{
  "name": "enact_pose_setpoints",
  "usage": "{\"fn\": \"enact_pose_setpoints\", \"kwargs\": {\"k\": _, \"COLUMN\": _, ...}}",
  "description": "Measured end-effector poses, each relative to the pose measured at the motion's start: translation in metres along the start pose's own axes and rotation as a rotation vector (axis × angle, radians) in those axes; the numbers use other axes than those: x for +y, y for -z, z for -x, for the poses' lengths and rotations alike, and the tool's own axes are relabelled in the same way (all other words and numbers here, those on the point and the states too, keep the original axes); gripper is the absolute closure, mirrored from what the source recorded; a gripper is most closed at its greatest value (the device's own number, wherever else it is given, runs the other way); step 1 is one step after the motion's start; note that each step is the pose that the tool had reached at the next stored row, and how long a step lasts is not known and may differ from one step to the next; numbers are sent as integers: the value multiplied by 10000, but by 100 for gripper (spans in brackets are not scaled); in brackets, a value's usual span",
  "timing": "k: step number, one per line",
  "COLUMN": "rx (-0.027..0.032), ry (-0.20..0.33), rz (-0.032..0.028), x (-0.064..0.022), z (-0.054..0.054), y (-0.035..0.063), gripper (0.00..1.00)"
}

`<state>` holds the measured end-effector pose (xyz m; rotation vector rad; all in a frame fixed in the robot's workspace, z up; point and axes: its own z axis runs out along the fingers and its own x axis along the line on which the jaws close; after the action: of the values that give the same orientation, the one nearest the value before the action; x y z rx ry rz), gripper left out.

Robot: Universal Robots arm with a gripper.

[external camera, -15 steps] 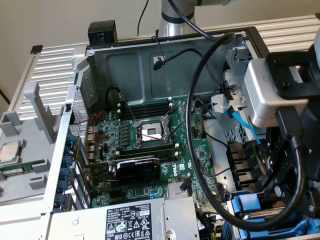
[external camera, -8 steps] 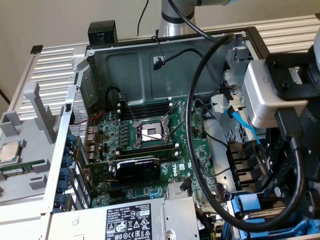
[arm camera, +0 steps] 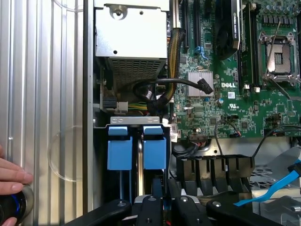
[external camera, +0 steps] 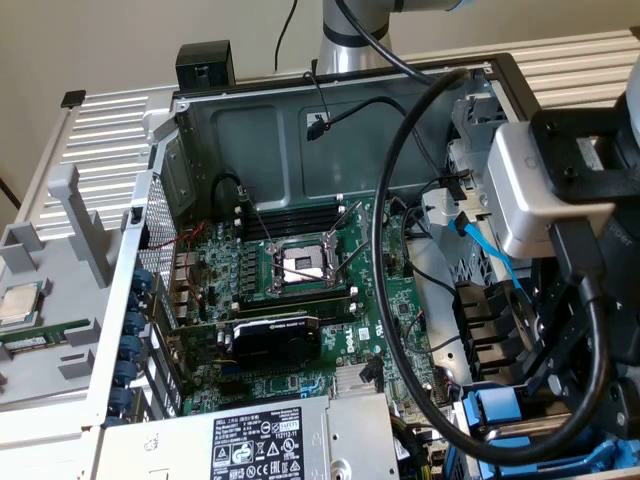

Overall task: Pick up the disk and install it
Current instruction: 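Insert the second disk wire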

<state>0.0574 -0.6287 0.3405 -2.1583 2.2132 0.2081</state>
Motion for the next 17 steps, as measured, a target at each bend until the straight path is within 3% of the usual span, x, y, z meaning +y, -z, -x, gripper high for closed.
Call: {"fn": "enact_pose_setpoints", "kwargs": {"k": 17, "rx": 0, "ry": 8, "rz": 0, "x": 1, "z": -1, "y": -9, "gripper": 84}}
